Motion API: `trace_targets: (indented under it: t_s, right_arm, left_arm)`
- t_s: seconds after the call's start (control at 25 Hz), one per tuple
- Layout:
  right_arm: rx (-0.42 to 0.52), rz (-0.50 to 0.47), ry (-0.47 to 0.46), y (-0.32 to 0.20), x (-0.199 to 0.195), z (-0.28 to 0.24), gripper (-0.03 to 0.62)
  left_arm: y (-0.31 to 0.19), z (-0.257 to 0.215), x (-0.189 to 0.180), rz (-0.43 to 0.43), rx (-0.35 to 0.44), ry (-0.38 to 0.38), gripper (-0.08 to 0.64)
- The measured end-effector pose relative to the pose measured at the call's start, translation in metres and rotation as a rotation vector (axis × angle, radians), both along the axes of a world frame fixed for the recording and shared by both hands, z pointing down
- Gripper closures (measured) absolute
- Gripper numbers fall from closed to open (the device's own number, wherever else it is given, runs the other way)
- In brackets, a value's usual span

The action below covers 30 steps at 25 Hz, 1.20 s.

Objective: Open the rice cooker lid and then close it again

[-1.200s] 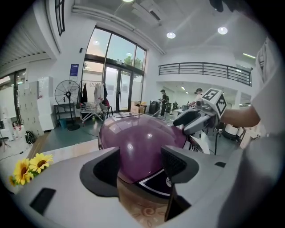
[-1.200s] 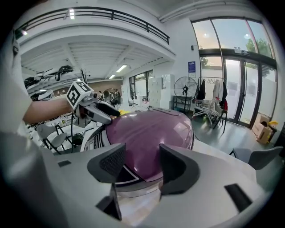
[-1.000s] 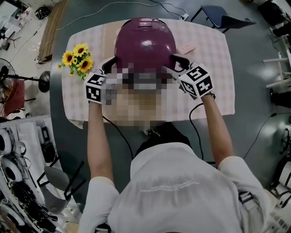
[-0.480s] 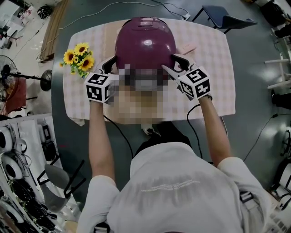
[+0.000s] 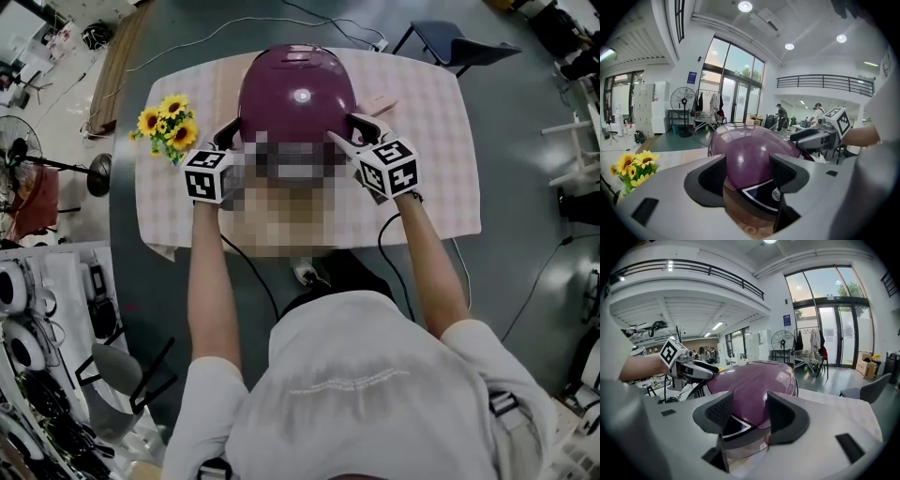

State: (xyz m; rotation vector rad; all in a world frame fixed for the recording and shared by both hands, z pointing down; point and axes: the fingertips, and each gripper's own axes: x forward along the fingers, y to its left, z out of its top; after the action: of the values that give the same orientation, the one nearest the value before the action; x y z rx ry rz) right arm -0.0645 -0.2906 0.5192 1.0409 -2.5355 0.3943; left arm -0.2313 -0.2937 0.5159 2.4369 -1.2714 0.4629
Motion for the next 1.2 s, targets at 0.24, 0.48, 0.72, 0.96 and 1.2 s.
trace_targets:
  t_s: [0.24, 0.48, 0.72, 0.96, 1.2]
  right_arm:
    - [0.015, 0.094, -0.047, -0.005, 0.002, 0.003, 0.365]
    - [-0.051, 0.079, 0.033, -0.007, 0.015, 0.004, 0.491]
    - [-0.003, 0.165, 0.059, 0.023, 0.048, -0.008, 0.511]
    - [0.05, 0.197, 0.026, 0.064, 0.068, -0.024, 0.56]
    - [0.145, 0.138, 0.043, 0.093, 0.068, -0.05, 0.566]
  left_arm:
    - [-0.002, 0.003, 0.0, -0.036, 0.035, 0.016, 0.268]
    - [0.014, 0.001, -0.011, -0.213, 0.075, 0.081, 0.321]
    - [0.043, -0.021, -0.026, -0.265, 0.154, 0.063, 0.494]
    - [0.086, -0.031, -0.035, -0.274, 0.177, 0.033, 0.543]
    - [0.122, -0.029, -0.015, -0.249, 0.171, 0.049, 0.545]
